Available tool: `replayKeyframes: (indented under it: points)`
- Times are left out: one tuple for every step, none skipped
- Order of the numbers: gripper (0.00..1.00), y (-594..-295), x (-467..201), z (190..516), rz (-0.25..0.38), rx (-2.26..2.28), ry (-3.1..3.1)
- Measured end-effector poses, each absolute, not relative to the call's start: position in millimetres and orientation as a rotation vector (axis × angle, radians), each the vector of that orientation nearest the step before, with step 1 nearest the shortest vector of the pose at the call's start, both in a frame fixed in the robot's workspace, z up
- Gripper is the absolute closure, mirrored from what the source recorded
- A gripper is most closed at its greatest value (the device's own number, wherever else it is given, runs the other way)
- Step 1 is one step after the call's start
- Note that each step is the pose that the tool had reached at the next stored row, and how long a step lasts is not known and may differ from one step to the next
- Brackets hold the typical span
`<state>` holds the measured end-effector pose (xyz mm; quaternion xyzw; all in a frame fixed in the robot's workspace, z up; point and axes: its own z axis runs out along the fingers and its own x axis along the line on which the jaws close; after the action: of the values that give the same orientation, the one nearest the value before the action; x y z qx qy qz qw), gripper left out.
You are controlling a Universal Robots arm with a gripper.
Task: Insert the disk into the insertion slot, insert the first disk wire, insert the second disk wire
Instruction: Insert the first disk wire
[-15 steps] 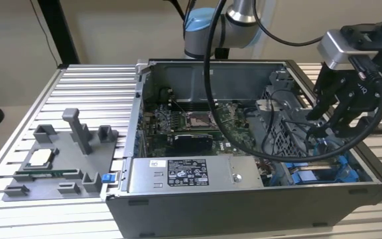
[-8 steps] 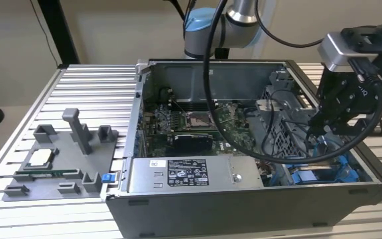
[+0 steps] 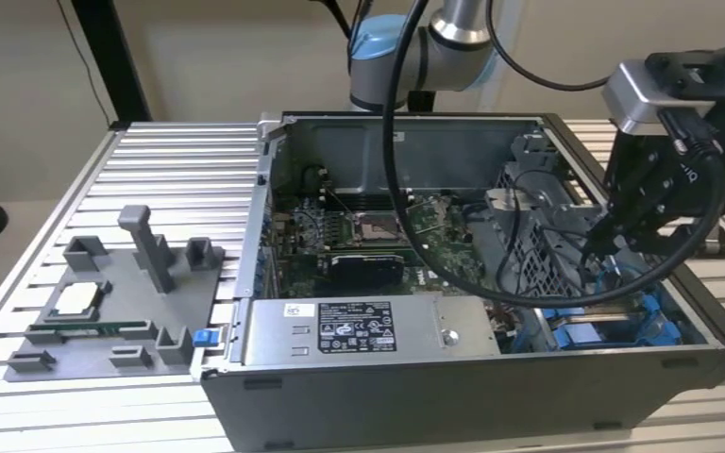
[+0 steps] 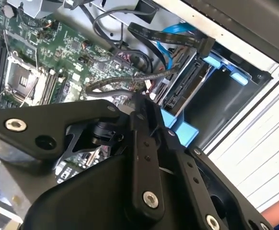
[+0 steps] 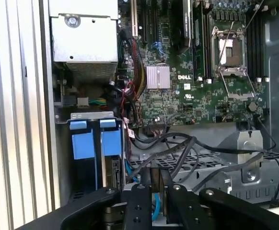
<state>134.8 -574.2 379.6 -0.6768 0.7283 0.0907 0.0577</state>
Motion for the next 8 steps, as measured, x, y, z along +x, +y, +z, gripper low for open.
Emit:
replayKeyframes:
  points:
    - [1.00, -574.2, 134.8, 379.3, 0.265, -2.057, 2.212]
    - [1.00, -574.2, 134.7, 379.2, 0.255, -2.065, 2.216]
    - [1.00, -574.2, 134.7, 379.2, 0.244, -2.075, 2.218]
    - [1.00, -574.2, 134.7, 379.1, 0.231, -2.085, 2.222]
    - [1.00, -574.2, 134.8, 379.1, 0.213, -2.096, 2.229]
    - [1.00, -574.2, 134.8, 379.2, 0.193, -2.109, 2.236]
    - [1.00, -574.2, 134.8, 379.1, 0.172, -2.122, 2.244]
    - [1.00, -574.2, 134.7, 379.1, 0.154, -2.134, 2.251]
